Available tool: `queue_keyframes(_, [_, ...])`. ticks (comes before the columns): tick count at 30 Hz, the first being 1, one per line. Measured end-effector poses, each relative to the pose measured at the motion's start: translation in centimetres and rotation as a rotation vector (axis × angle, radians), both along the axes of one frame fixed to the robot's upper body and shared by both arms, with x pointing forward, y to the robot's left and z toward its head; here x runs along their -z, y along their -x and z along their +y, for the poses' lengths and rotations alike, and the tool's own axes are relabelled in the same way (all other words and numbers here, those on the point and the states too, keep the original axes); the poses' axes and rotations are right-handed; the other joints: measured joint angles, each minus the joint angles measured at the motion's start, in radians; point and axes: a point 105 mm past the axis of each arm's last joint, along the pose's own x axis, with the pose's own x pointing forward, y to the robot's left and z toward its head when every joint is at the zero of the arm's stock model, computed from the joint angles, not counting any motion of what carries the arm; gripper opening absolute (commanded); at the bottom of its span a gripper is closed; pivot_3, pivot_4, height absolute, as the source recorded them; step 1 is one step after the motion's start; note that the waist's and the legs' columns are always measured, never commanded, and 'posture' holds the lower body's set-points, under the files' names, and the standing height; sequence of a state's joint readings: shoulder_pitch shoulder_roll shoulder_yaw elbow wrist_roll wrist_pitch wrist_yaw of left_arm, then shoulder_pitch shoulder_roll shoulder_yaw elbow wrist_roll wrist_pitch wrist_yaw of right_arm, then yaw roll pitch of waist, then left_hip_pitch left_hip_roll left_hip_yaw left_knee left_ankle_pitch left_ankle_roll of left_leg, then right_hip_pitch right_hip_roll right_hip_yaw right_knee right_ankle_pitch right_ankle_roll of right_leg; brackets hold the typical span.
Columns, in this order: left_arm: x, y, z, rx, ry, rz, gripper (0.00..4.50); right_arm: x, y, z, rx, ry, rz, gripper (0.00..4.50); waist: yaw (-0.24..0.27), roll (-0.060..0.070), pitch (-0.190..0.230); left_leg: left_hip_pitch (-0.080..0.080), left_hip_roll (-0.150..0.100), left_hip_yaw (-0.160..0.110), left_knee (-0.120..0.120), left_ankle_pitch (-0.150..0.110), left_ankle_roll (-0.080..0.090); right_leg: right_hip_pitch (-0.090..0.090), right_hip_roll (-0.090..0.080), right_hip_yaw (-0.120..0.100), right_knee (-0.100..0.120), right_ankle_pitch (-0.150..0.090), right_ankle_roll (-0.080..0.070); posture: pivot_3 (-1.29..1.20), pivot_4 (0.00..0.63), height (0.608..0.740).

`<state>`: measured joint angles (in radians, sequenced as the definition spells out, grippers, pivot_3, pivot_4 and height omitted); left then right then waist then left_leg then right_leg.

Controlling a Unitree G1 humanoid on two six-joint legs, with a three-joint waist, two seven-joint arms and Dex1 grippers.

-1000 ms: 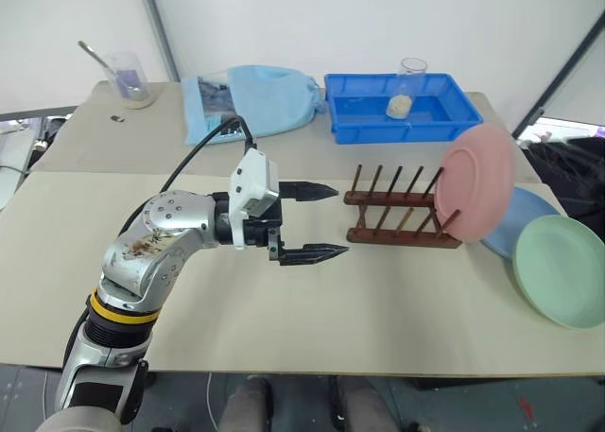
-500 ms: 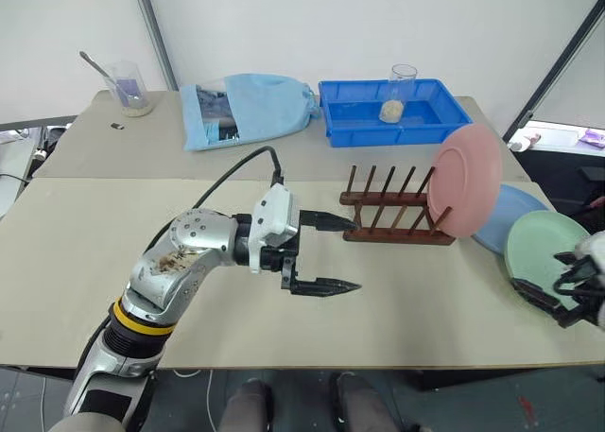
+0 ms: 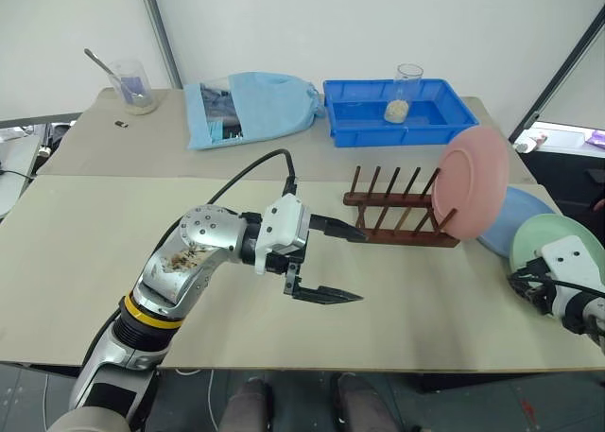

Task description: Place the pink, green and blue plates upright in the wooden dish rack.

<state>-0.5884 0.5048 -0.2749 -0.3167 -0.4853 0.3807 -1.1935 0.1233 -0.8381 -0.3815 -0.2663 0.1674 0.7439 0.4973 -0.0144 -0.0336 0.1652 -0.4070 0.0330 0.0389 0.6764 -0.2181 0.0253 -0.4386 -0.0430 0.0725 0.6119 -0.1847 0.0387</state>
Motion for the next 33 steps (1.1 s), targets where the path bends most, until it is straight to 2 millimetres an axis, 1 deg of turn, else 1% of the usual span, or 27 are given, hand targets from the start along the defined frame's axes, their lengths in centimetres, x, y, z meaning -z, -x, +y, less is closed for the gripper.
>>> queue_keyframes(3, [0.0, 0.0, -0.1, -0.003, 0.003, -0.006, 4.50, 0.5, 0.1, 0.0, 0.014, -0.007, 0.023, 0.24, 0.000, 0.000, 0.000, 0.000, 0.000, 0.000, 0.000, 0.000, 0.000, 0.000, 0.000, 0.000, 0.000, 0.000, 0.000, 0.00, 0.150, 0.740])
queue_keyframes(4, [0.0, -0.1, -0.1, -0.006, 0.003, -0.006, 4.50, 0.4, 0.1, 0.0, 0.019, 0.004, 0.018, 0.03, 0.000, 0.000, 0.000, 0.000, 0.000, 0.000, 0.000, 0.000, 0.000, 0.000, 0.000, 0.000, 0.000, 0.000, 0.000, 0.00, 0.150, 0.740])
queue_keyframes(6, [0.0, -0.1, -0.1, -0.006, 0.005, -0.006, 4.50, 0.1, 0.1, -0.3, 0.029, 0.016, 0.013, 0.03, 0.000, 0.000, 0.000, 0.000, 0.000, 0.000, 0.000, 0.000, 0.000, 0.001, 0.000, 0.000, 0.000, 0.000, 0.000, 0.00, 0.150, 0.740])
queue_keyframes(8, [-0.1, -0.1, -0.3, -0.004, 0.012, -0.006, 4.50, 0.3, 0.2, -0.4, 0.043, 0.011, 0.023, 0.03, 0.000, 0.000, 0.000, 0.001, 0.000, 0.000, 0.001, 0.000, 0.000, 0.001, 0.000, 0.000, 0.000, 0.000, 0.000, 0.00, 0.150, 0.740])
queue_keyframes(11, [-0.1, -0.1, -0.3, -0.008, 0.014, -0.006, 4.50, -0.4, 0.4, -0.6, 0.066, 0.008, 0.001, 0.03, -0.001, 0.000, 0.000, 0.001, 0.000, 0.000, 0.000, 0.000, 0.000, 0.001, 0.000, 0.000, 0.000, 0.000, 0.000, 0.00, 0.150, 0.740])
queue_keyframes(14, [0.0, -0.4, -0.1, -0.026, 0.015, -0.002, 4.50, -2.2, 0.6, -0.4, 0.074, 0.025, -0.056, 0.03, -0.001, 0.001, 0.000, 0.000, 0.000, -0.001, 0.000, 0.000, 0.000, 0.000, 0.000, 0.000, 0.000, 0.000, 0.000, 0.00, 0.150, 0.740])
queue_keyframes(17, [-0.1, -1.0, 0.6, -0.071, 0.020, 0.003, 4.50, -6.1, 0.7, -0.2, 0.053, 0.096, -0.153, 0.03, -0.002, 0.004, 0.000, 0.000, 0.000, 0.000, 0.000, 0.000, 0.000, 0.000, 0.000, 0.000, 0.000, 0.000, 0.001, 0.00, 0.150, 0.740])
queue_keyframes(18, [-0.2, -1.3, 1.1, -0.103, 0.027, 0.012, 4.50, -8.5, 0.3, 0.2, 0.023, 0.119, -0.220, 0.03, -0.007, 0.004, 0.000, 0.000, 0.000, 0.000, 0.000, 0.000, 0.000, 0.000, 0.000, 0.000, 0.000, 0.000, 0.001, 0.00, 0.150, 0.740])
queue_keyframes(19, [-0.4, -1.6, 1.4, -0.127, 0.035, 0.022, 4.50, -10.9, -0.3, 0.9, -0.012, 0.136, -0.296, 0.03, -0.011, 0.005, 0.000, 0.001, 0.000, 0.000, 0.000, 0.000, 0.000, 0.000, 0.000, 0.001, 0.000, 0.000, 0.001, 0.00, 0.150, 0.740])
queue_keyframes(20, [-0.6, -1.9, 1.7, -0.147, 0.044, 0.034, 4.50, -13.8, -0.8, 2.0, -0.068, 0.150, -0.398, 0.03, -0.018, 0.006, 0.000, 0.001, 0.000, 0.000, 0.000, 0.000, 0.000, 0.000, 0.000, 0.000, 0.001, 0.001, 0.001, 0.00, 0.150, 0.740])
queue_keyframes(21, [-0.8, -2.0, 1.9, -0.163, 0.056, 0.047, 4.50, -17.0, -1.1, 3.5, -0.143, 0.170, -0.512, 0.03, -0.022, 0.006, 0.000, 0.002, 0.000, -0.001, 0.000, 0.000, 0.000, 0.000, 0.001, 0.000, 0.001, 0.000, 0.001, 0.00, 0.150, 0.740])
queue_keyframes(22, [-0.9, -2.2, 2.1, -0.179, 0.058, 0.054, 4.50, -19.3, -1.1, 4.9, -0.208, 0.181, -0.599, 0.03, -0.022, 0.006, 0.000, 0.002, 0.001, -0.002, -0.001, 0.000, 0.000, 0.001, 0.002, -0.002, 0.001, 0.000, 0.000, 0.00, 0.150, 0.740])
queue_keyframes(23, [-0.9, -2.4, 2.5, -0.199, 0.055, 0.060, 4.50, -21.2, -1.3, 6.6, -0.287, 0.148, -0.682, 0.03, -0.024, 0.004, 0.001, 0.002, 0.002, -0.003, -0.001, 0.000, 0.000, 0.001, 0.003, -0.003, 0.001, -0.001, -0.002, 0.00, 0.150, 0.740])
queue_keyframes(24, [-0.8, -2.6, 2.7, -0.214, 0.053, 0.061, 4.50, -22.5, -1.4, 8.1, -0.360, 0.105, -0.742, 0.03, -0.025, 0.004, 0.001, 0.001, 0.003, -0.004, -0.002, 0.000, 0.000, 0.001, 0.004, -0.003, 0.000, -0.001, -0.002, 0.00, 0.150, 0.740])
queue_keyframes(25, [-0.8, -2.9, 3.2, -0.234, 0.047, 0.062, 4.50, -23.5, -1.9, 9.9, -0.448, 0.012, -0.791, 0.03, -0.029, 0.003, 0.002, 0.002, 0.003, -0.004, -0.002, 0.000, 0.000, 0.001, 0.004, -0.002, 0.000, -0.001, -0.002, 0.00, 0.150, 0.740])
queue_keyframes(26, [-0.8, -3.0, 3.4, -0.244, 0.047, 0.061, 4.50, -24.1, -2.1, 11.1, -0.510, -0.060, -0.820, 0.03, -0.032, 0.003, 0.002, 0.001, 0.002, -0.004, -0.002, 0.000, 0.000, 0.001, 0.004, -0.002, 0.000, -0.001, -0.002, 0.00, 0.150, 0.740])
queue_keyframes(28, [-0.9, -3.2, 3.7, -0.260, 0.049, 0.060, 4.50, -24.4, -2.8, 13.1, -0.606, -0.177, -0.817, 0.03, -0.026, 0.003, 0.002, 0.000, 0.002, -0.005, -0.003, -0.001, 0.001, 0.000, 0.004, -0.002, 0.001, 0.001, 0.001, 0.00, 0.150, 0.740])
queue_keyframes(30, [-0.8, -3.7, 4.3, -0.291, 0.047, 0.064, 4.50, -24.4, -3.3, 14.6, -0.683, -0.367, -0.797, 0.03, -0.021, 0.003, 0.002, -0.002, 0.001, -0.005, -0.003, -0.001, 0.001, 0.000, 0.003, -0.002, 0.000, 0.003, 0.002, 0.00, 0.150, 0.740])
queue_keyframes(31, [-0.6, -3.8, 4.7, -0.308, 0.042, 0.065, 4.50, -24.1, -3.6, 15.5, -0.726, -0.508, -0.758, 0.03, -0.020, 0.003, 0.002, -0.002, 0.001, -0.006, -0.003, -0.001, 0.002, 0.000, 0.003, -0.002, 0.000, 0.004, 0.000, 0.00, 0.150, 0.740])
queue_keyframes(33, [-0.5, -3.8, 4.9, -0.317, 0.043, 0.069, 4.50, -23.0, -3.7, 16.4, -0.772, -0.662, -0.670, 0.03, -0.012, 0.003, 0.002, -0.004, 0.000, -0.006, -0.003, -0.001, 0.002, -0.001, 0.001, -0.002, 0.000, 0.005, -0.001, 0.00, 0.150, 0.740])
